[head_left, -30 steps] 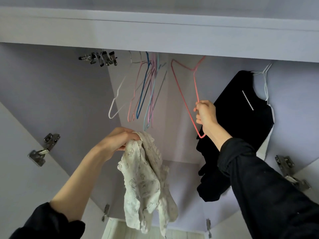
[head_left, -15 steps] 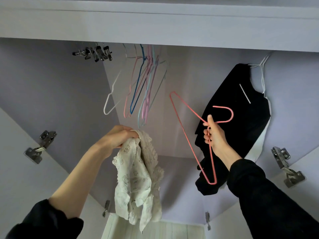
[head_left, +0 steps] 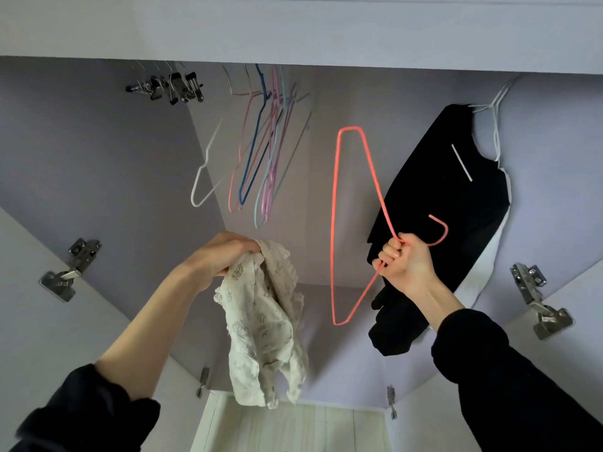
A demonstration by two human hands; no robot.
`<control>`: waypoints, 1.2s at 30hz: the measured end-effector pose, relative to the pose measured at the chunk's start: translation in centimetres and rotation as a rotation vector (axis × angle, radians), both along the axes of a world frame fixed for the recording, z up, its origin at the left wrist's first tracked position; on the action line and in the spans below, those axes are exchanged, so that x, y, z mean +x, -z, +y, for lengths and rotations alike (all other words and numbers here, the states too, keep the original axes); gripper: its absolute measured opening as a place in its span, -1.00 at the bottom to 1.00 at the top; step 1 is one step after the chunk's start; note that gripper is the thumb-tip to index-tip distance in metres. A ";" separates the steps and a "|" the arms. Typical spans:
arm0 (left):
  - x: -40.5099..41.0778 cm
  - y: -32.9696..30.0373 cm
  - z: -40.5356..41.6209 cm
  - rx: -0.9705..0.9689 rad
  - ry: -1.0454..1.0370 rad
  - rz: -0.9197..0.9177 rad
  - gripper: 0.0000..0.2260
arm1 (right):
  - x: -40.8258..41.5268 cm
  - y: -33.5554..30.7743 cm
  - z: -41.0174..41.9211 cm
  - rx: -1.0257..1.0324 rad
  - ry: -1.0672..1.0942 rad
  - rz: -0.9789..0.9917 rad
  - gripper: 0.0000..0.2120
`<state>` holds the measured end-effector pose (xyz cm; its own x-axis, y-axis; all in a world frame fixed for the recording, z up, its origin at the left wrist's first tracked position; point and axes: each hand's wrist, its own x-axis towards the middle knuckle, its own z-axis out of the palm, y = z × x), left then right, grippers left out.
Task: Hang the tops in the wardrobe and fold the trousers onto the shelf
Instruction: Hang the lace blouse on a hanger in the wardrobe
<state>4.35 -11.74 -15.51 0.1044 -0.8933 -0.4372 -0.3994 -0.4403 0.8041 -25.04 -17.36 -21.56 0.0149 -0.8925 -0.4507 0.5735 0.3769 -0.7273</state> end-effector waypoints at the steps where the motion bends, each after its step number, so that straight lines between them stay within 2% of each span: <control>1: -0.1 -0.1 0.0 0.004 -0.006 0.002 -0.70 | 0.5 -0.1 -0.1 -0.012 -0.042 0.019 -0.64; 3: 0.0 -0.3 -0.2 -0.019 -0.021 -0.016 -0.71 | 1.4 -0.1 -0.2 -0.052 -0.143 0.157 -0.63; 5: 0.1 -0.6 -0.3 -0.071 -0.030 -0.069 -0.81 | 1.8 0.2 -0.1 -0.125 -0.248 0.407 -0.64; 8: 0.5 -0.7 -0.5 -0.123 -0.053 -0.098 -0.85 | 2.0 0.5 0.4 -0.200 -0.362 0.778 -0.64; 13: 0.4 -0.7 -0.4 -0.175 -0.003 -0.196 -0.90 | 2.9 0.2 0.6 -0.247 -0.404 1.011 -0.62; 19: 1.5 -1.0 0.0 -0.199 -0.045 -0.282 -0.80 | 1.8 -0.7 0.1 -0.209 -0.260 0.921 -0.65; 23: 0.5 -1.0 0.1 -0.217 -0.030 -0.303 -0.69 | 2.9 -1.1 0.5 -0.260 -0.372 1.066 -0.61; 29: -2.6 -0.9 -0.1 -0.327 0.078 -0.432 -0.65 | 7.2 -2.2 1.9 -0.345 -0.513 1.070 -0.58; 32: -3.5 -1.0 -0.1 -0.383 0.092 -0.513 -0.65 | 8.6 -2.1 2.5 -0.362 -0.529 0.952 -0.57; 36: -3.6 -1.2 0.5 -0.442 0.224 -0.790 -0.69 | 9.3 -2.9 2.5 -0.375 -0.454 0.793 -0.54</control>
<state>0.73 -11.27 -14.26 0.0322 -0.9969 0.0720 -0.9407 -0.0058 0.3393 -15.71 -14.84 -18.66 0.2073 -0.9638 -0.1676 -0.2740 0.1073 -0.9557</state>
